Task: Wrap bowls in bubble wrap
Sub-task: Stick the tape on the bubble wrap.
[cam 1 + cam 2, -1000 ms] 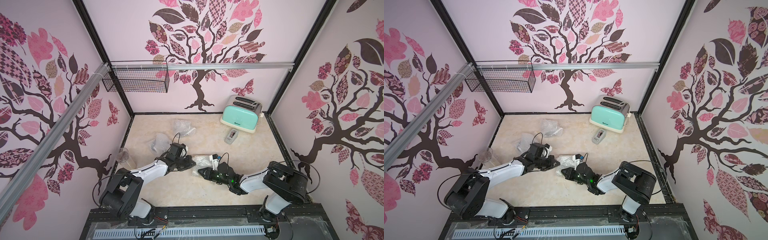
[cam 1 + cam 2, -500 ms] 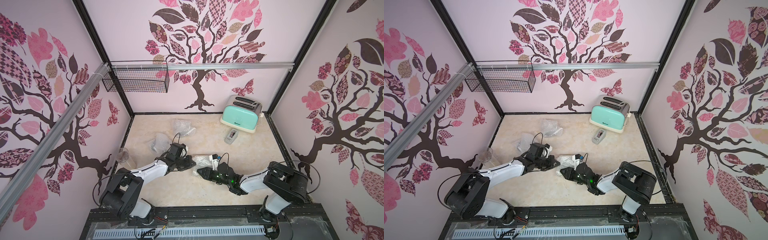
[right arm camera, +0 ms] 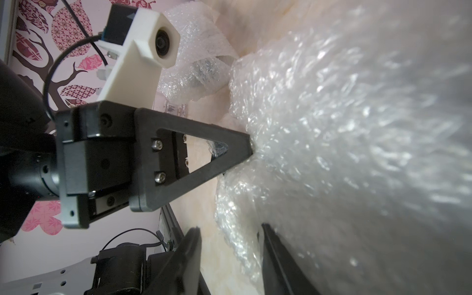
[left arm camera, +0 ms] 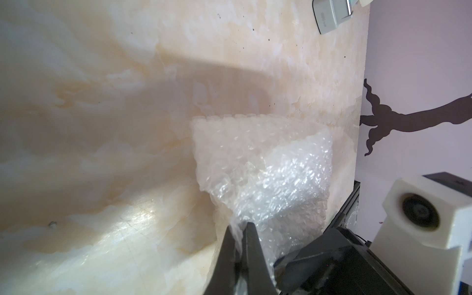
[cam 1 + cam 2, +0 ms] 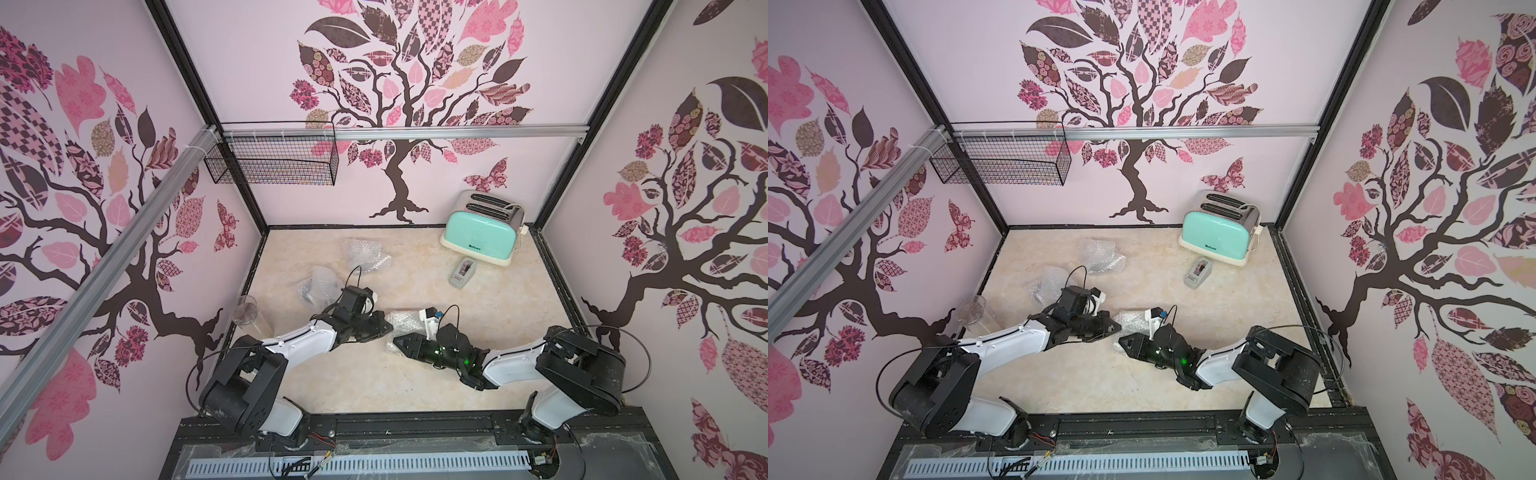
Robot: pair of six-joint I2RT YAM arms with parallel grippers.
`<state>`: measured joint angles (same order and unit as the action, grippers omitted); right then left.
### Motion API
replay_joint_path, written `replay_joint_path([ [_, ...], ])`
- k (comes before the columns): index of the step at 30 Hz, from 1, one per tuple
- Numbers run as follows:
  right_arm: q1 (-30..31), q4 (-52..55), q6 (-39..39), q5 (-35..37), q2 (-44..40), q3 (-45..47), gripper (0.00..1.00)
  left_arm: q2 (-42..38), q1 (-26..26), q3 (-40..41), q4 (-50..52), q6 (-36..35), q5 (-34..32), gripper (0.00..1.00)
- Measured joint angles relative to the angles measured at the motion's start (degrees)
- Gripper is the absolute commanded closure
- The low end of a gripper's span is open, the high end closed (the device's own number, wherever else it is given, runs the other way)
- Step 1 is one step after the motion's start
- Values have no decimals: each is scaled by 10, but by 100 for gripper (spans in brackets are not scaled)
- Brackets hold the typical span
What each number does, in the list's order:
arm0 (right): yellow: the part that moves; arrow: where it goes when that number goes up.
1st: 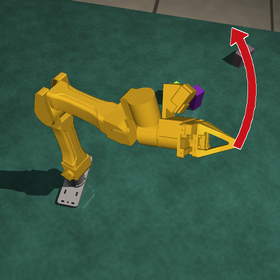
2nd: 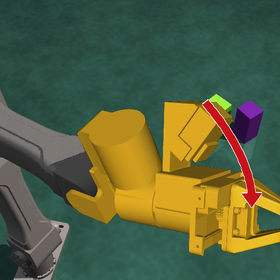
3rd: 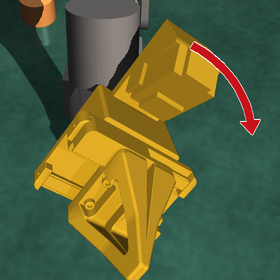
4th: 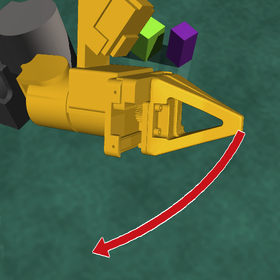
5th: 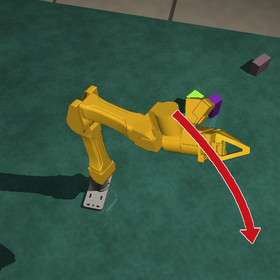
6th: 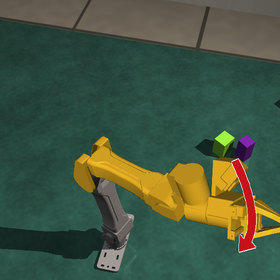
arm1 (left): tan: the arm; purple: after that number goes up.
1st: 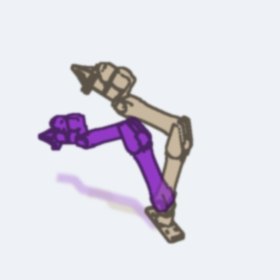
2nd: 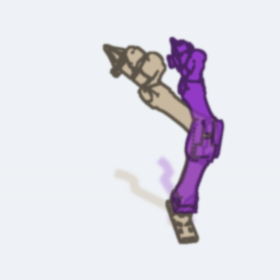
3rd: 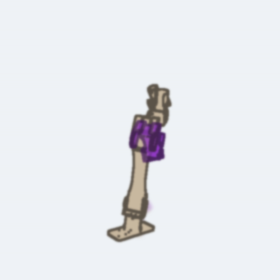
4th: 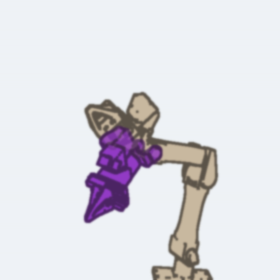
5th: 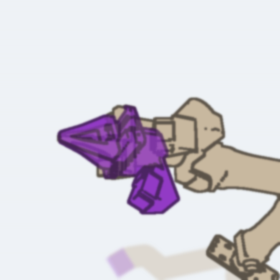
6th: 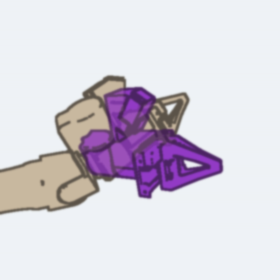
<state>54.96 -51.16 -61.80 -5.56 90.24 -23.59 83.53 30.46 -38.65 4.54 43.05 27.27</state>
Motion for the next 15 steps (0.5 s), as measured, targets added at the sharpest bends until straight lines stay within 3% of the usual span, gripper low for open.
replay_joint_path([
  [6, 0, 2, 0, -1, -2, -2, 48, 0, 0, 0, 0, 0, 0, 100],
  [15, 0, 24, 4, -1, -17, -3, 47, 0, 1, 0, 0, 0, 0, 100],
])
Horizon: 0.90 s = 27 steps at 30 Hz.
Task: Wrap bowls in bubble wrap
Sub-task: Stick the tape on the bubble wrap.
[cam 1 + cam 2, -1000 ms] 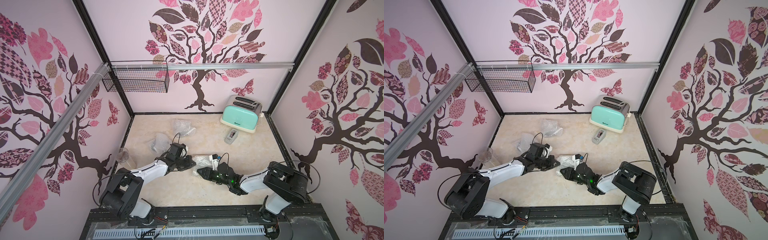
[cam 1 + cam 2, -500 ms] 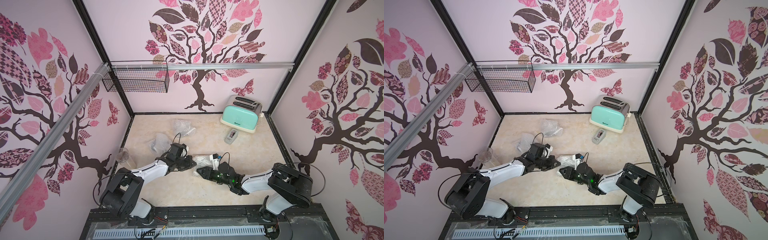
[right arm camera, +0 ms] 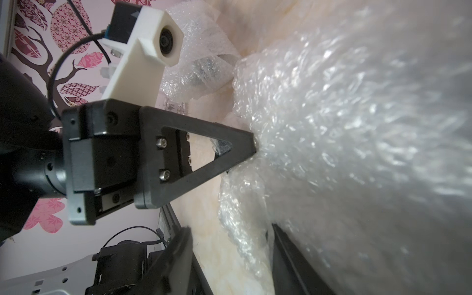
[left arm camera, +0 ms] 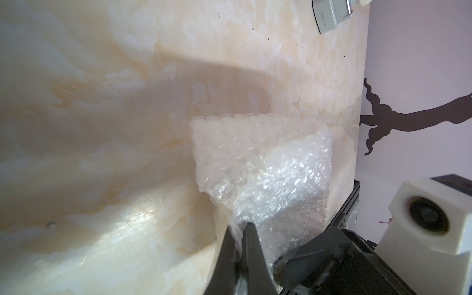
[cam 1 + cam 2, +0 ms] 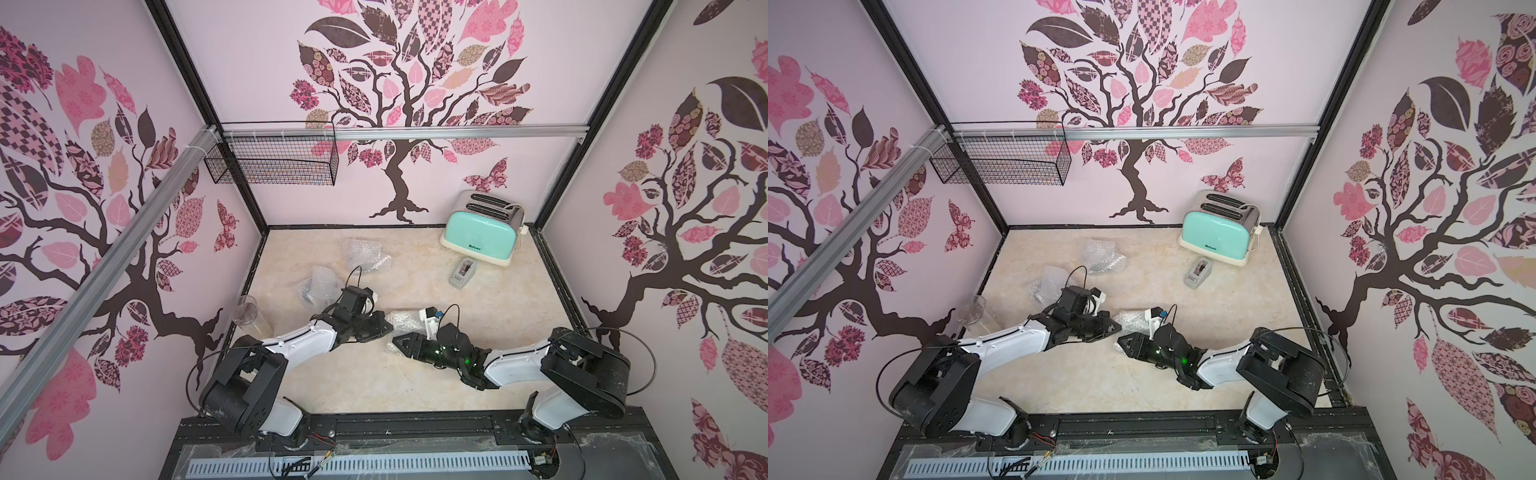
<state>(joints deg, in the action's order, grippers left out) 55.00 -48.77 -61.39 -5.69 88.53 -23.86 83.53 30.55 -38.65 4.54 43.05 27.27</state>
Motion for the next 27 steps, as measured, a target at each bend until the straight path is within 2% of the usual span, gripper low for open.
replay_joint_path([
  [27, 0, 54, 81, -2, -16, -32, 45, 3, 0, 0, -5, 0, -2, 100],
])
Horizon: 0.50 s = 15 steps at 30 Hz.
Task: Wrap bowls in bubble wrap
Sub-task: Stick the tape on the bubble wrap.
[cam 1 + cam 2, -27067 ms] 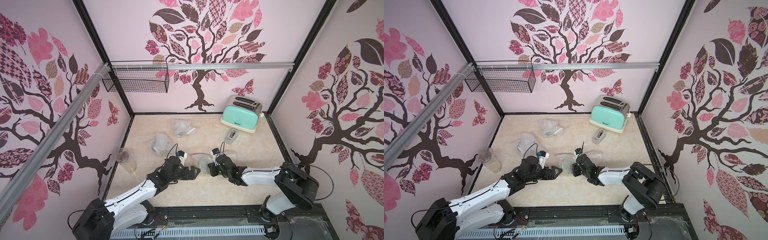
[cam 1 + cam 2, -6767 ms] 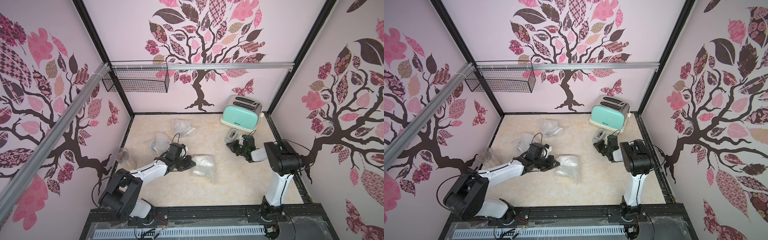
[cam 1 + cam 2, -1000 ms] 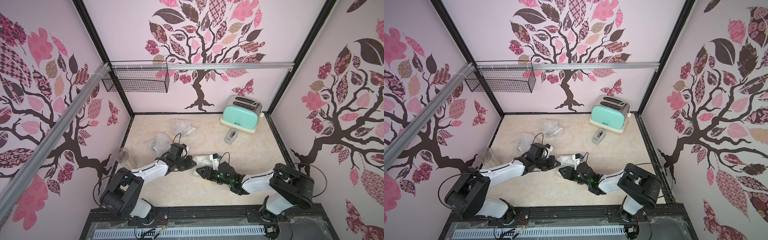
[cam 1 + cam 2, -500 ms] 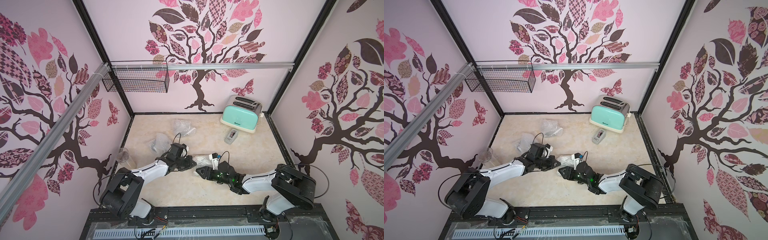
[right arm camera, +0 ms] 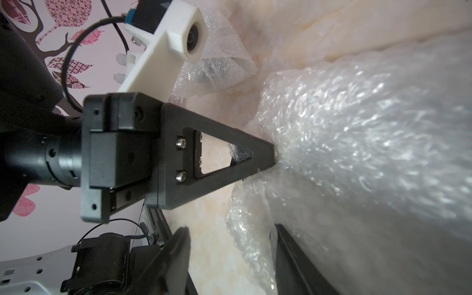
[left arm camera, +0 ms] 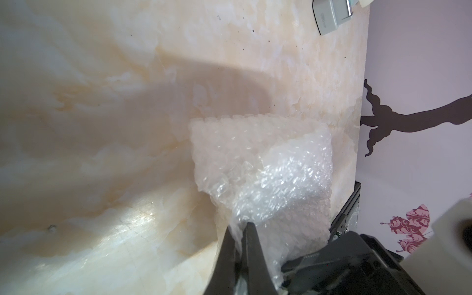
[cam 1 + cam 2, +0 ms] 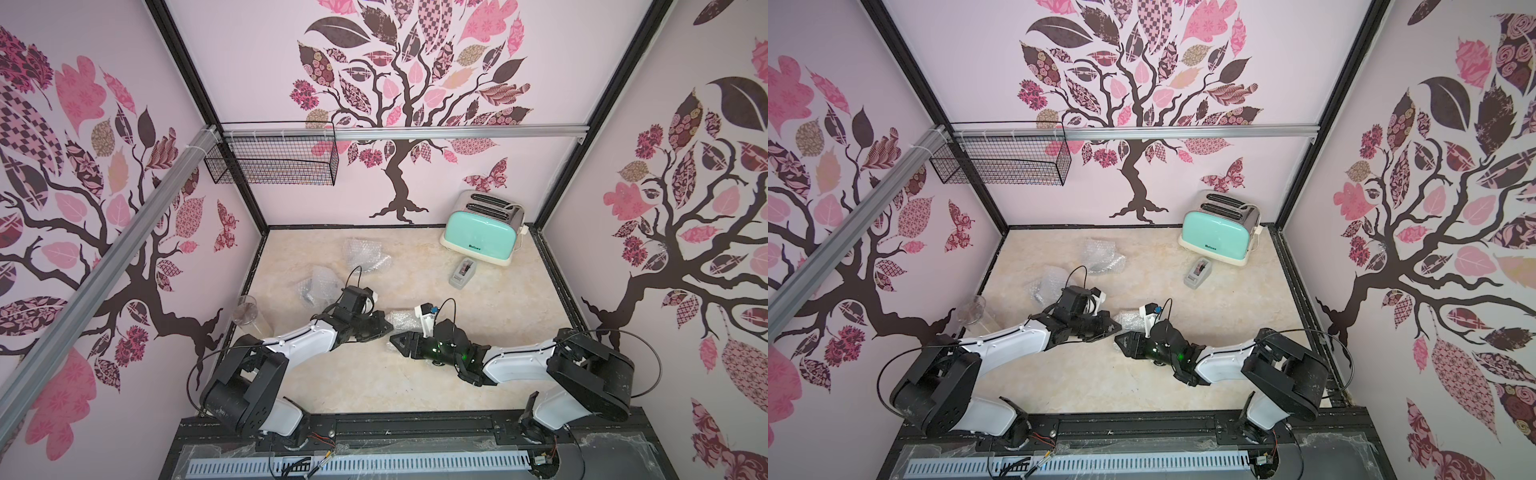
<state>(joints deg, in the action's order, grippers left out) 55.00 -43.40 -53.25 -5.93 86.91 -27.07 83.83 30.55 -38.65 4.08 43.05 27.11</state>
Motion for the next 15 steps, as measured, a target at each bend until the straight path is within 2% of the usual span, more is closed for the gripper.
replay_joint_path([
  [15, 0, 35, 34, 0, -32, 0, 42, 0, 0, 0, -1, 0, 1, 100],
])
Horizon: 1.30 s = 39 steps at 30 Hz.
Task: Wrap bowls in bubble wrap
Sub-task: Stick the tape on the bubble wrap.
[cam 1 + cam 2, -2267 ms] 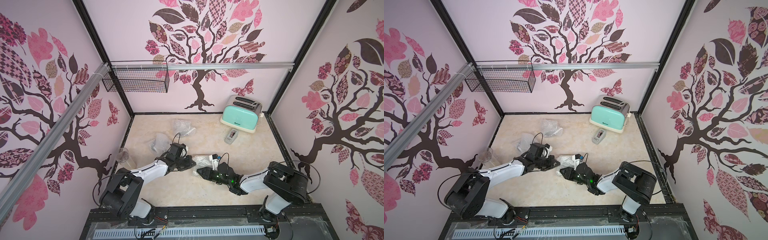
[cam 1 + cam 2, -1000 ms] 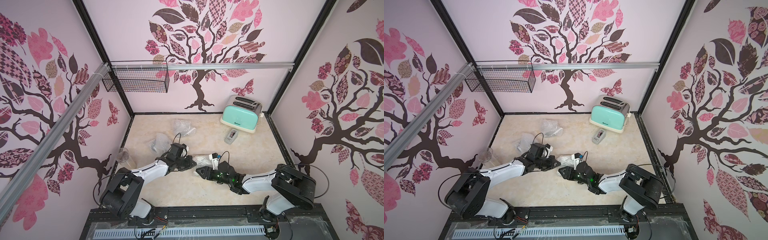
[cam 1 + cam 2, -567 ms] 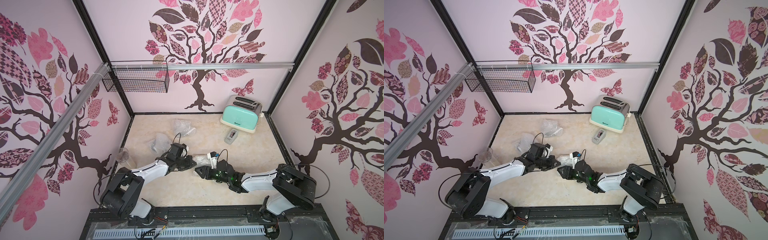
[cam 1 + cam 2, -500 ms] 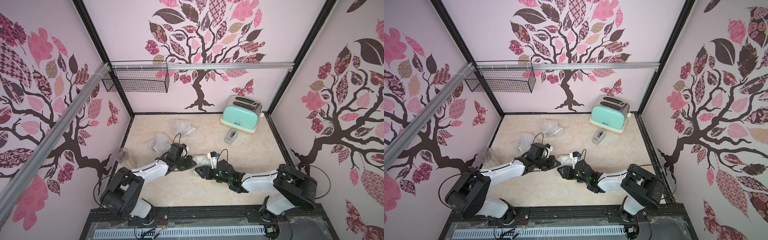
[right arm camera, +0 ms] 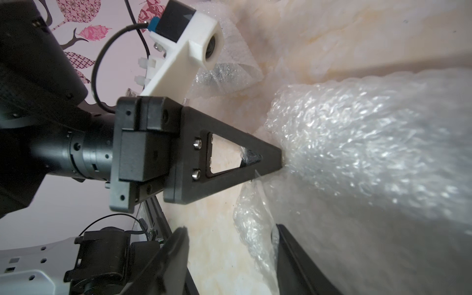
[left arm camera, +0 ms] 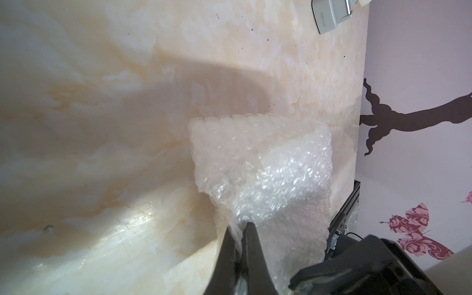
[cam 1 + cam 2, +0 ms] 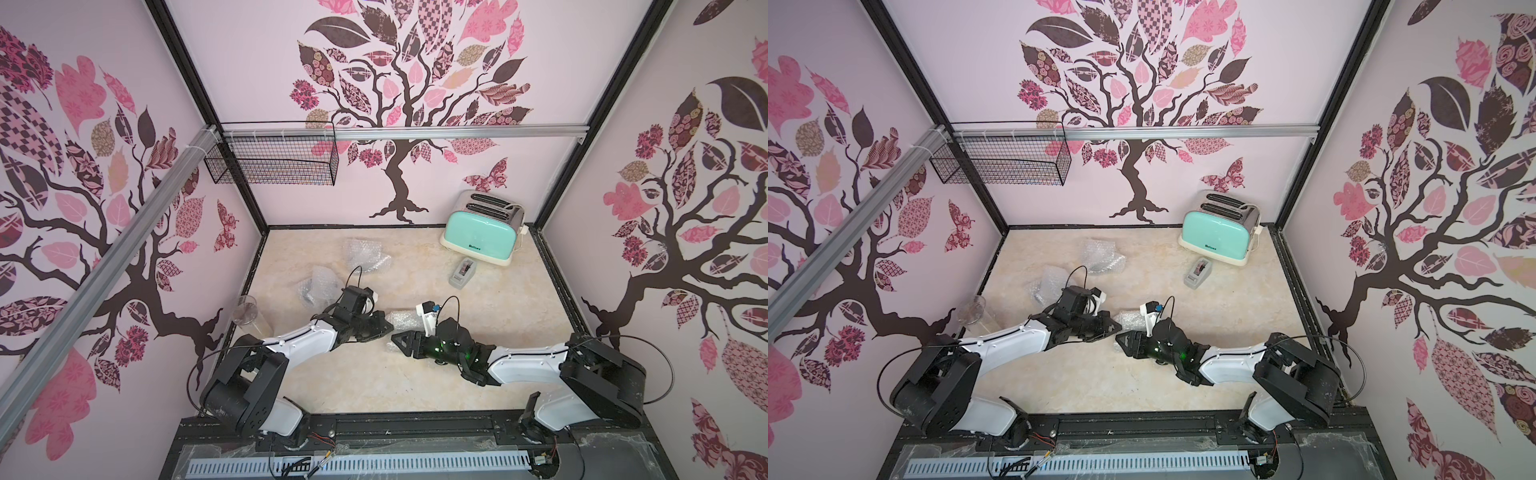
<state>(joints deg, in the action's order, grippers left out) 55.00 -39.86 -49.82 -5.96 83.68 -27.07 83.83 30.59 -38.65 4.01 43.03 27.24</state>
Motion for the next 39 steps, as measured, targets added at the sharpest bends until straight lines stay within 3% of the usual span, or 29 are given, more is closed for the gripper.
replay_joint_path([
  [39, 0, -25, 126, -11, 5, -11, 35, 0, 1, 0, 0, -2, 0, 100],
])
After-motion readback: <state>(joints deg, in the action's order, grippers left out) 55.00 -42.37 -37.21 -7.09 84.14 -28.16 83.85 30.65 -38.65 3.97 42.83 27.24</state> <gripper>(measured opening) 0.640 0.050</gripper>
